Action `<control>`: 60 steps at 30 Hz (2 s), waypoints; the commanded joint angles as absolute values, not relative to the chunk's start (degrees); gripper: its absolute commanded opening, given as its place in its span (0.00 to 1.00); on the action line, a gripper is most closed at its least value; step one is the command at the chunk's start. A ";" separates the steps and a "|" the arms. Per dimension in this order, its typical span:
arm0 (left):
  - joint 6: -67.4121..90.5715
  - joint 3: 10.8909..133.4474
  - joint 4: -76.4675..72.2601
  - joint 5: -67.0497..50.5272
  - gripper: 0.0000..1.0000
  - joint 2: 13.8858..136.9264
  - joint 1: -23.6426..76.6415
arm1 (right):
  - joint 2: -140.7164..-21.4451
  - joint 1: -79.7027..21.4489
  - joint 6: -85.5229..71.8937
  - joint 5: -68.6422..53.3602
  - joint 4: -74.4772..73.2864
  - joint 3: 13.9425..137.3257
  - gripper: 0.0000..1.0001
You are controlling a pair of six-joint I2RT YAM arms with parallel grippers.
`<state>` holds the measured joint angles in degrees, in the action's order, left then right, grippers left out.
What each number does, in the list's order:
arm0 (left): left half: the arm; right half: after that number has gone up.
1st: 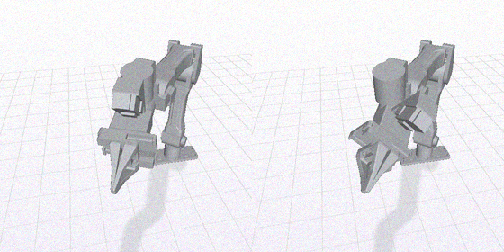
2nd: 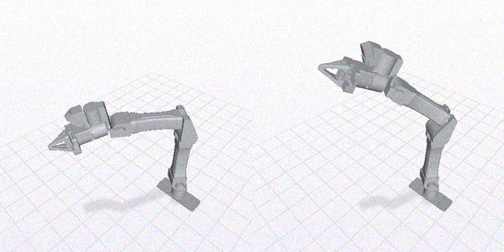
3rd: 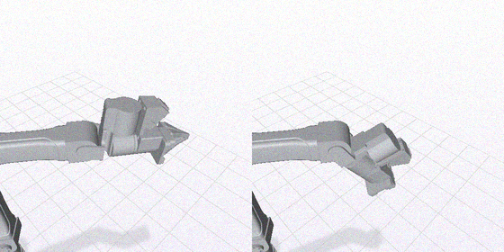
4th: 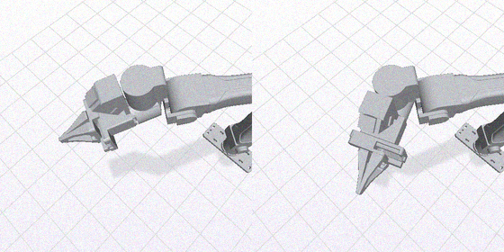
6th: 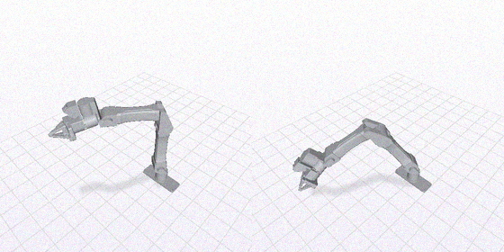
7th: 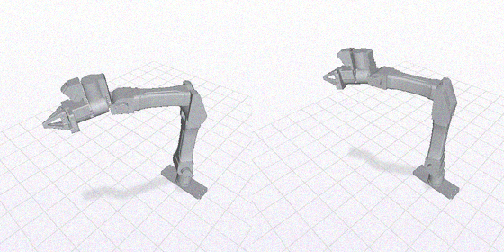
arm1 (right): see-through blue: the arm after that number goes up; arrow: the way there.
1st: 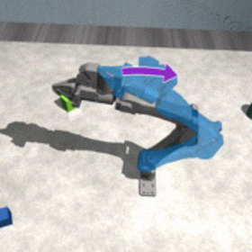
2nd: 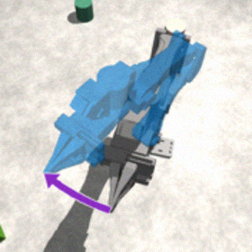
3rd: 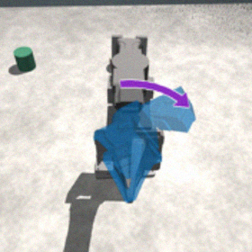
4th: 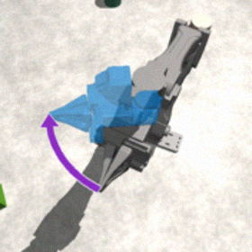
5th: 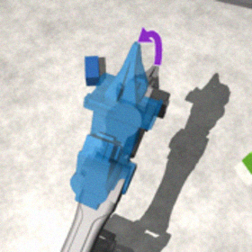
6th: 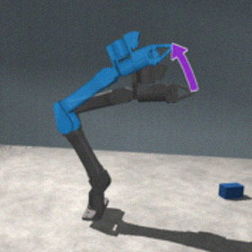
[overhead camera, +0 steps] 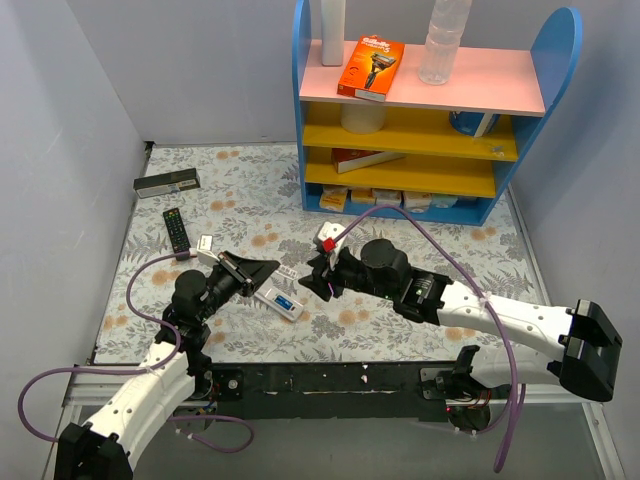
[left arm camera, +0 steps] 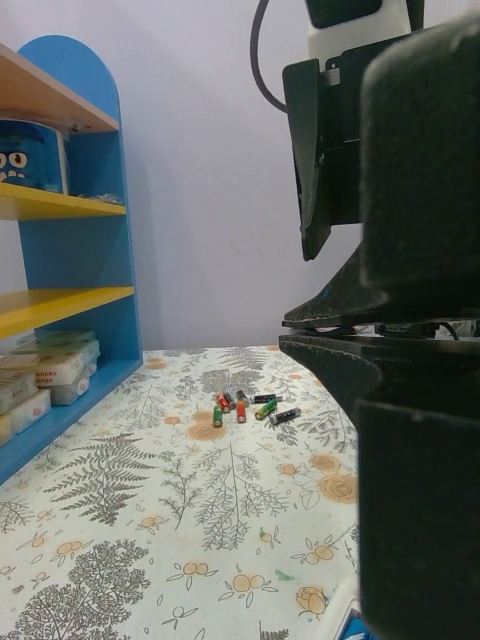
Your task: Load the batteries into the remote control
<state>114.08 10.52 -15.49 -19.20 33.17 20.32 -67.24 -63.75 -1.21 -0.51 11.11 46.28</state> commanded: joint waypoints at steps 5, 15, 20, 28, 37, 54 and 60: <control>122.87 9.93 -19.33 -18.98 0.00 32.87 20.04 | -67.32 -63.63 1.58 -3.43 19.77 44.65 0.56; 122.70 9.32 -23.81 -19.69 0.00 33.22 20.04 | -70.57 -63.63 3.08 -5.62 23.46 44.65 0.54; 122.26 9.58 -25.49 -20.21 0.00 33.92 20.04 | -71.80 -63.63 2.55 -3.52 25.05 44.83 0.49; 121.64 10.28 -25.49 -20.30 0.00 34.72 20.04 | -73.21 -63.63 2.72 -2.19 26.19 45.52 0.41; 121.29 10.81 -25.75 -20.48 0.00 35.51 20.04 | -74.53 -63.63 2.81 -1.85 26.10 45.79 0.40; 121.55 10.64 -25.66 -20.21 0.00 34.89 19.86 | -76.02 -63.63 3.34 0.88 25.40 45.70 0.40; 121.82 10.55 -25.84 -20.30 0.00 34.72 19.86 | -76.11 -63.63 3.34 -1.49 25.31 45.88 0.35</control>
<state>114.52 9.87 -24.49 -19.99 35.51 20.29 -76.03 -63.72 3.05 -0.38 23.94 44.56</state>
